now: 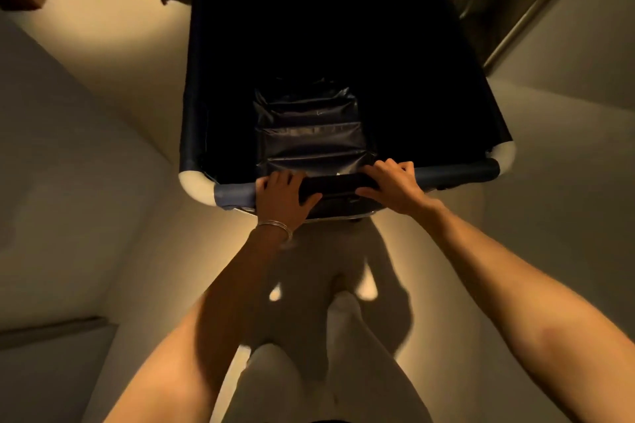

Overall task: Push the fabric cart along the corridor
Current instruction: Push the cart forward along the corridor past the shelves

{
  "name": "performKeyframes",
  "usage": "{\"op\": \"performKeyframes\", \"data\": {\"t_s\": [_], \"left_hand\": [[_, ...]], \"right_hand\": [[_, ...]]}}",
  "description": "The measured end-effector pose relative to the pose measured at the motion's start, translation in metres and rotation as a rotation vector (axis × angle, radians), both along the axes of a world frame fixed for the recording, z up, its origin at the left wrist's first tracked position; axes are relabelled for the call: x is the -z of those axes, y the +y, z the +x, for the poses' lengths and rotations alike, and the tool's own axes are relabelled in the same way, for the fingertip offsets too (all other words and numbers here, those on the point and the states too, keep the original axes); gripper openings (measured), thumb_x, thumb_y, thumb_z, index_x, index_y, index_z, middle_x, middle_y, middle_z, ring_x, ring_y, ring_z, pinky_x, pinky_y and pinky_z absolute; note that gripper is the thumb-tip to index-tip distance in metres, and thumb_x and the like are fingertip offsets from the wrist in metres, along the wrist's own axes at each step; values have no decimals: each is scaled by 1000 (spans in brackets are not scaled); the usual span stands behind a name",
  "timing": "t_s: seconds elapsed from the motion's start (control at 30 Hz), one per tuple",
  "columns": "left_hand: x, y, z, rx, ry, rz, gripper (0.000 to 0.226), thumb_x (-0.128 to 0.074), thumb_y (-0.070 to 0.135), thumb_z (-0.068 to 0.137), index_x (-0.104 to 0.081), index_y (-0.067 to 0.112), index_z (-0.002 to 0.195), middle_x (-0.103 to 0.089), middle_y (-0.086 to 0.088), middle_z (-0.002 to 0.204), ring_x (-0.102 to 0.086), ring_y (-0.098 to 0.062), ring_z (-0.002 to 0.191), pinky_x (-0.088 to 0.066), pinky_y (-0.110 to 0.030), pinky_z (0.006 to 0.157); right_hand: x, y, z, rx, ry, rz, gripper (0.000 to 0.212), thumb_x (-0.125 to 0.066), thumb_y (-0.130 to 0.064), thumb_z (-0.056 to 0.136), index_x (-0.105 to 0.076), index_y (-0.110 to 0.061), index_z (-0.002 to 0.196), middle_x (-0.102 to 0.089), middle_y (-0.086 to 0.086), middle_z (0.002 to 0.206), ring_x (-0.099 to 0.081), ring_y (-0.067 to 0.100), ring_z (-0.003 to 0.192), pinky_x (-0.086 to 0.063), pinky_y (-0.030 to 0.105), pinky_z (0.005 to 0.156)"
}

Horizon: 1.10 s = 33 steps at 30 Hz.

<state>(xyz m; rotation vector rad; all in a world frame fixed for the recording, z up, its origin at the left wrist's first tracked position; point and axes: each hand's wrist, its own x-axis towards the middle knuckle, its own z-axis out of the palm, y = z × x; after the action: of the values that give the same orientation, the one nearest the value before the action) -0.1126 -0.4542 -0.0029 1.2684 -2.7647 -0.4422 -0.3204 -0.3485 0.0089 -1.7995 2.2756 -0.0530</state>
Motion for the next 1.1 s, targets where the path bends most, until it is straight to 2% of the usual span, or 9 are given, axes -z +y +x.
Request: {"op": "performKeyframes", "data": {"t_s": [0.1,0.17,0.27,0.33,0.53,0.67,0.83,1.0,1.1], "left_hand": [[-2,-5,-25,-46,-70,-86,49,-46,58,82,-64,18,104,-67,-10,88,-60,-30,82,-43,-38,73],[-1,-6,-38,-84,-39,-91,55,-38,59,80,-65,17,101,-65,-10,80,-60,-29,74,-42,-37,68],[1,-3,-55,-166,-13,-84,57,-36,59,76,-64,14,98,-64,-13,81,-59,-32,76,-40,-38,68],[1,2,-64,-200,-3,-104,57,-35,59,76,-63,15,97,-64,-12,83,-57,-31,78,-37,-39,69],[1,27,-82,-298,-110,-46,50,-42,55,89,-51,18,121,-58,-11,112,-49,-29,103,-31,-40,84],[2,58,-88,-333,-88,-44,50,-43,54,88,-52,17,121,-59,-12,110,-50,-30,101,-33,-41,83],[2,109,-94,-374,-140,-57,51,-38,56,89,-50,18,122,-59,-10,109,-51,-28,100,-35,-40,84],[6,170,-96,-400,-142,-55,52,-36,56,90,-47,19,125,-57,-8,113,-49,-26,104,-34,-40,88],[5,206,-99,-421,-167,-20,52,-33,57,91,-46,20,125,-57,-7,116,-49,-26,105,-33,-40,90]], "right_hand": [[3,-24,-33,-35,-2,73,49,-49,-52,88,-49,-23,128,-54,8,128,-42,28,120,-25,41,97],[4,-35,-51,-61,5,96,55,-45,-58,87,-48,-24,129,-52,9,131,-41,28,124,-23,43,100],[2,-48,-69,-113,28,102,72,-31,-70,77,-49,-23,128,-54,11,129,-42,29,122,-23,44,100],[0,-53,-77,-139,43,102,69,-34,-67,78,-49,-22,128,-54,12,129,-42,30,122,-23,43,100],[-2,-47,-94,-225,64,65,89,-15,-72,66,-49,-20,128,-54,16,127,-43,32,121,-25,45,101],[-2,-29,-103,-257,83,103,73,-29,-69,77,-51,-20,126,-56,16,122,-46,33,117,-24,42,99],[-4,14,-107,-302,150,106,66,-23,-72,81,-66,-22,92,-65,8,75,-62,28,72,-23,36,69],[-4,70,-111,-334,72,120,51,-39,-62,86,-50,-26,121,-55,8,110,-45,27,109,-21,39,89],[-3,107,-111,-353,78,98,47,-44,-56,88,-48,-26,124,-55,9,115,-43,27,112,-22,40,91]]}}
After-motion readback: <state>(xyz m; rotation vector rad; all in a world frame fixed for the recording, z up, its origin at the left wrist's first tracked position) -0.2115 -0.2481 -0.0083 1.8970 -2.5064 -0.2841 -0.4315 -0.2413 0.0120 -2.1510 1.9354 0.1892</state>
